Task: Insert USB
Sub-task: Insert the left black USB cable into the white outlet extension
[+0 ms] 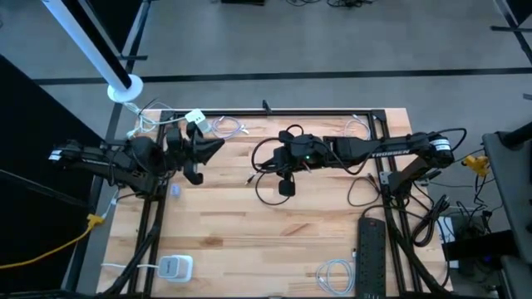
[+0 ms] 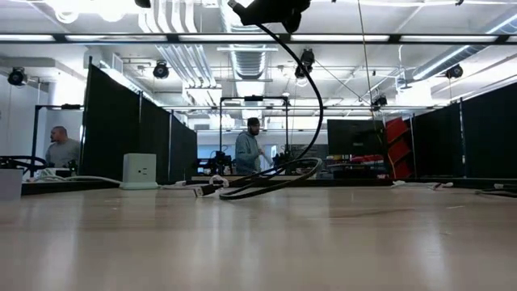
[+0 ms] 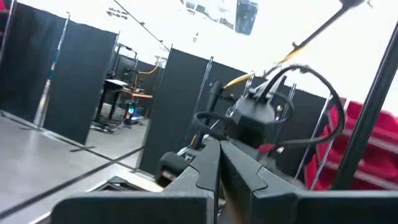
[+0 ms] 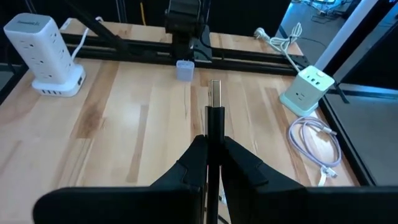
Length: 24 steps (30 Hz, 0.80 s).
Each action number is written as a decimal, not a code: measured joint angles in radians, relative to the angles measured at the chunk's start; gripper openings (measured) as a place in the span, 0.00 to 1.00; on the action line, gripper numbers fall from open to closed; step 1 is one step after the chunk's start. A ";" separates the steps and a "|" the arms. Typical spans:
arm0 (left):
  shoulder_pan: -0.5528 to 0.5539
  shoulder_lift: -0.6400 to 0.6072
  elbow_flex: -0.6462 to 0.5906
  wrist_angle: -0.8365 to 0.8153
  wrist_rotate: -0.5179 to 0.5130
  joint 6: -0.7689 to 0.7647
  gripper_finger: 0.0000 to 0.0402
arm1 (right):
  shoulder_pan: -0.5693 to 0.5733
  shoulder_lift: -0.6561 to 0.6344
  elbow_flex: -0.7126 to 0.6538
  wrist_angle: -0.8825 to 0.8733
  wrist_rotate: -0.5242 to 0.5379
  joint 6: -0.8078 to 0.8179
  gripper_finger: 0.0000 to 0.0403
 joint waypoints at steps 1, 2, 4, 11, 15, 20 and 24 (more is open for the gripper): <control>0.000 0.001 0.000 -0.001 -0.003 -0.013 0.00 | 0.001 0.000 0.000 -0.008 -0.001 0.003 0.05; 0.000 0.005 0.000 -0.001 -0.004 -0.020 0.00 | 0.003 0.000 0.000 -0.017 -0.003 0.007 0.05; 0.000 0.016 0.000 -0.001 -0.007 -0.033 0.00 | 0.006 0.000 0.000 -0.038 -0.005 0.016 0.05; -0.001 0.057 0.000 0.023 0.000 -0.034 0.00 | 0.024 0.000 0.000 -0.050 -0.010 0.044 0.05; -0.001 0.069 0.000 0.074 0.001 -0.011 0.00 | 0.043 -0.011 -0.001 -0.053 -0.008 0.063 0.05; -0.001 0.075 0.000 0.068 0.005 0.046 0.00 | 0.093 -0.029 -0.001 -0.048 -0.005 -0.031 0.05; -0.001 0.063 0.000 -0.043 0.057 0.090 0.00 | 0.105 -0.031 -0.001 -0.050 0.001 0.012 0.05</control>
